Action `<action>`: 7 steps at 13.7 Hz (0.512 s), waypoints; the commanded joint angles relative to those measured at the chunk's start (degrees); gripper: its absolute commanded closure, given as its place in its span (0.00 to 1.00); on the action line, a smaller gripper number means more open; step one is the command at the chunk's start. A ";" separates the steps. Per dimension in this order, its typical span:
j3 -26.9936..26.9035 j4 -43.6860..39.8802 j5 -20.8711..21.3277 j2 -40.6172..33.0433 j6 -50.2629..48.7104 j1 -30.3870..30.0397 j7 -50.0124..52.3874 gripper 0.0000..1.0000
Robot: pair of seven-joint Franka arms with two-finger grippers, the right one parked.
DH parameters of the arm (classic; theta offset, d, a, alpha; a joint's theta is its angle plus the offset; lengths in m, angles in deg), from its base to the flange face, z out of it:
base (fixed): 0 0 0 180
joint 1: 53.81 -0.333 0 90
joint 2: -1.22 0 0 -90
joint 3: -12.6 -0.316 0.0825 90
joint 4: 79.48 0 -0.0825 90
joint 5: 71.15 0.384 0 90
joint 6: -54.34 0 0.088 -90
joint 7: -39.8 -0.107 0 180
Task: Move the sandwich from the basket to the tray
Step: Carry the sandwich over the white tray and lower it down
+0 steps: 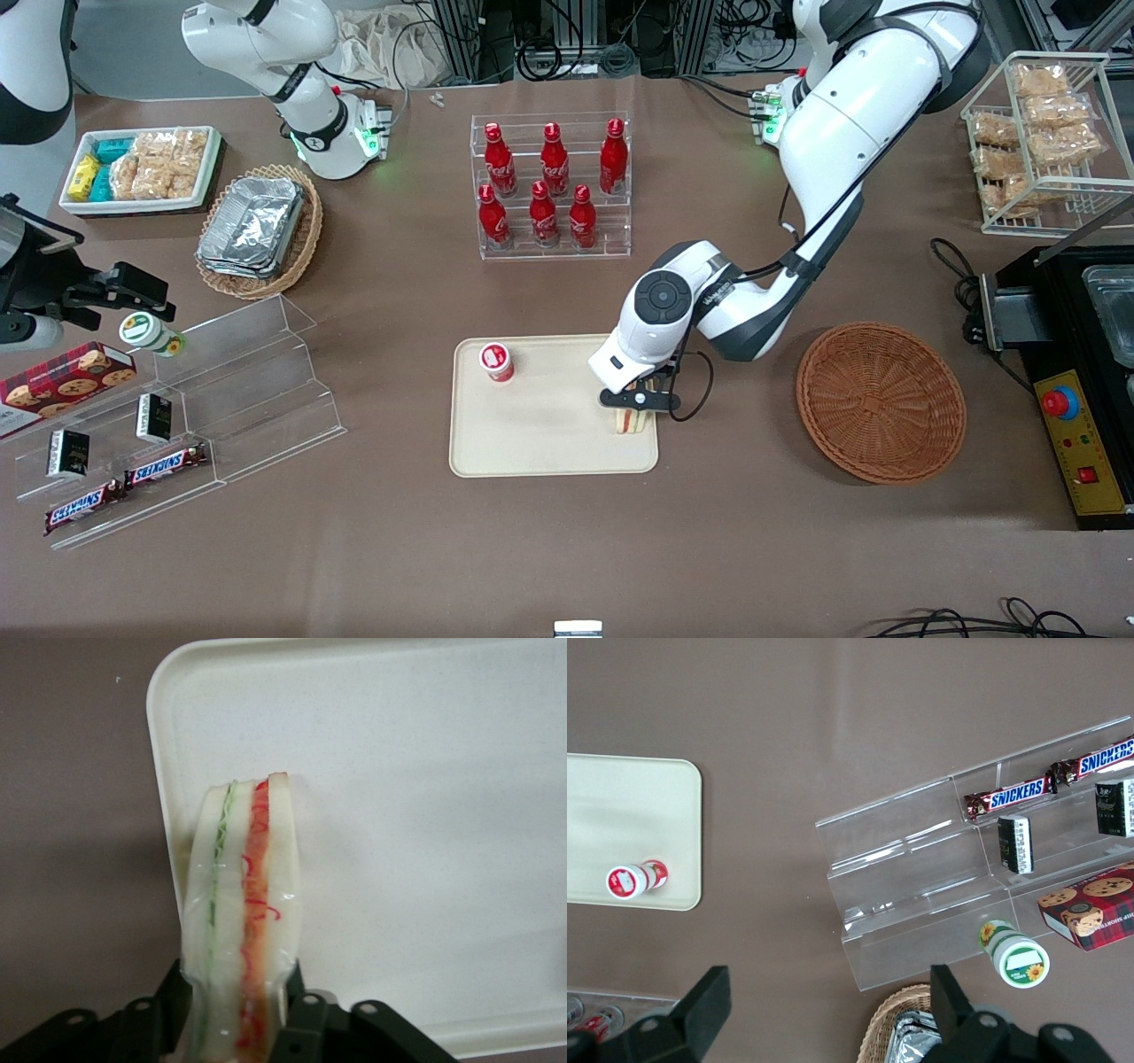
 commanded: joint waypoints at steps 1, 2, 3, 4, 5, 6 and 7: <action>-0.35 -4.05 1.82 0.58 0.18 1.16 2.13 0.00; -0.35 -4.76 1.04 -0.11 -0.17 1.34 2.83 0.00; -0.17 -4.51 0.94 -1.43 -1.13 1.17 4.31 0.00; -0.09 -4.51 0.77 -3.53 -4.10 1.08 4.59 0.00; 0.26 -4.77 0.77 -5.55 -8.56 0.91 4.07 0.00; 0.44 -4.86 0.25 -8.09 -12.09 0.82 3.72 0.00; 0.36 -4.77 -2.02 -10.99 -14.30 0.38 3.54 0.00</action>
